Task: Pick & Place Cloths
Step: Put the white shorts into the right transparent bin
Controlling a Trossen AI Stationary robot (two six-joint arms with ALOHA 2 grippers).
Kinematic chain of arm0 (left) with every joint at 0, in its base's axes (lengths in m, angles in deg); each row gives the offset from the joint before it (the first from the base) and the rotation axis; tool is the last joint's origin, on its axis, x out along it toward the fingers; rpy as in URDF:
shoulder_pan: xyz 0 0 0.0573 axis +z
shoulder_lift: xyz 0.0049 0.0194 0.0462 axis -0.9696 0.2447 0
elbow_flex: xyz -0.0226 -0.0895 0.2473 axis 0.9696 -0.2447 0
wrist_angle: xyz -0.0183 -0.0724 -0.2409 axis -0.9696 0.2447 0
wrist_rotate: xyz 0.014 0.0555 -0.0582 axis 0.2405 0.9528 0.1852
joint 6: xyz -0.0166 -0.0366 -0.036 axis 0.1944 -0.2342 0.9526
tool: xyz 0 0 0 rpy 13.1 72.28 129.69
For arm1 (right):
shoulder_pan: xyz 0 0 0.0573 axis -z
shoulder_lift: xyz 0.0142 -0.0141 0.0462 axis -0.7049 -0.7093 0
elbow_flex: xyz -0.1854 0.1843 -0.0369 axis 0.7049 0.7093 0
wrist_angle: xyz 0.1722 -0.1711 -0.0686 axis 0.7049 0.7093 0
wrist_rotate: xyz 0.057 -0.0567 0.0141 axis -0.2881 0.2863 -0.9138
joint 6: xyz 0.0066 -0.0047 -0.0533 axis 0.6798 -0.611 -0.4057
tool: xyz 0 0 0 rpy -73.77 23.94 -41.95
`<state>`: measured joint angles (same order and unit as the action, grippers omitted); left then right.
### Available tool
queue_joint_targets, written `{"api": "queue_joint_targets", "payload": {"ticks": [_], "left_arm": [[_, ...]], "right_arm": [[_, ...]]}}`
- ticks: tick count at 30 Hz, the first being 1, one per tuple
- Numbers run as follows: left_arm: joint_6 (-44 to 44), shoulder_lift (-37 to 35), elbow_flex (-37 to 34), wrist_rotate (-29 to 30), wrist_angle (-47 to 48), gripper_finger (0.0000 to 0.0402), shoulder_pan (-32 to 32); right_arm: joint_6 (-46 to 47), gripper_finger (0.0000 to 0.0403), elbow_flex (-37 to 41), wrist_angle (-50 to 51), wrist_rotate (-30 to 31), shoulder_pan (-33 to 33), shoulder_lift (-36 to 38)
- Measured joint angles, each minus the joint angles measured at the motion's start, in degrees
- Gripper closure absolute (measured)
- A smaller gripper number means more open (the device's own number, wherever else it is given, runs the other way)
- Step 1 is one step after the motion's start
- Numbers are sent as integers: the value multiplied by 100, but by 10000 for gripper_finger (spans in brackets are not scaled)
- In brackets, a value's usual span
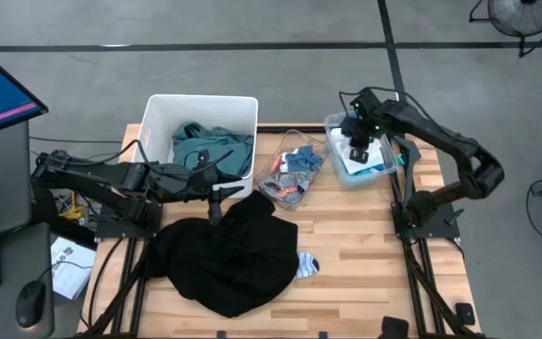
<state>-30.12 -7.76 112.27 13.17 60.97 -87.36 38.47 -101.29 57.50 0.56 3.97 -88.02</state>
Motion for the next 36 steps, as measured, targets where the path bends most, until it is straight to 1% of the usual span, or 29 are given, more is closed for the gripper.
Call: {"api": "queue_joint_targets", "payload": {"ticks": [2,4,6,8,11,13,16,18,22,26,28,32,36], "left_arm": [[0,0,1,-2,0,303,-1],[0,0,0,0,-2,303,0],[0,0,0,-2,-2,303,0],[0,0,0,0,-7,303,-1],[0,0,0,0,-7,303,-2],[0,0,0,0,-7,303,-2],[0,0,0,0,-7,303,-2],[0,0,0,0,-7,303,-2],[0,0,0,0,-7,303,-1],[0,0,0,0,-7,303,-2],[0,0,0,-1,-7,303,0],[0,0,0,0,-7,303,4],[0,0,0,0,-7,303,9]], "right_arm": [[0,310,0,21,8,-34,254],[17,302,-65,66,263,-103,532],[50,305,-191,80,508,-133,788],[50,324,-265,134,729,-112,972],[58,377,-269,302,822,33,1026],[134,394,-260,438,923,148,920],[329,383,-117,468,1246,267,578],[373,382,-36,491,1247,301,295],[400,399,262,417,1246,313,-305],[383,394,593,326,1061,313,-836],[357,396,701,255,1187,306,-1023],[353,399,641,227,1341,305,-1253],[280,392,423,359,1248,298,-1083]]}}
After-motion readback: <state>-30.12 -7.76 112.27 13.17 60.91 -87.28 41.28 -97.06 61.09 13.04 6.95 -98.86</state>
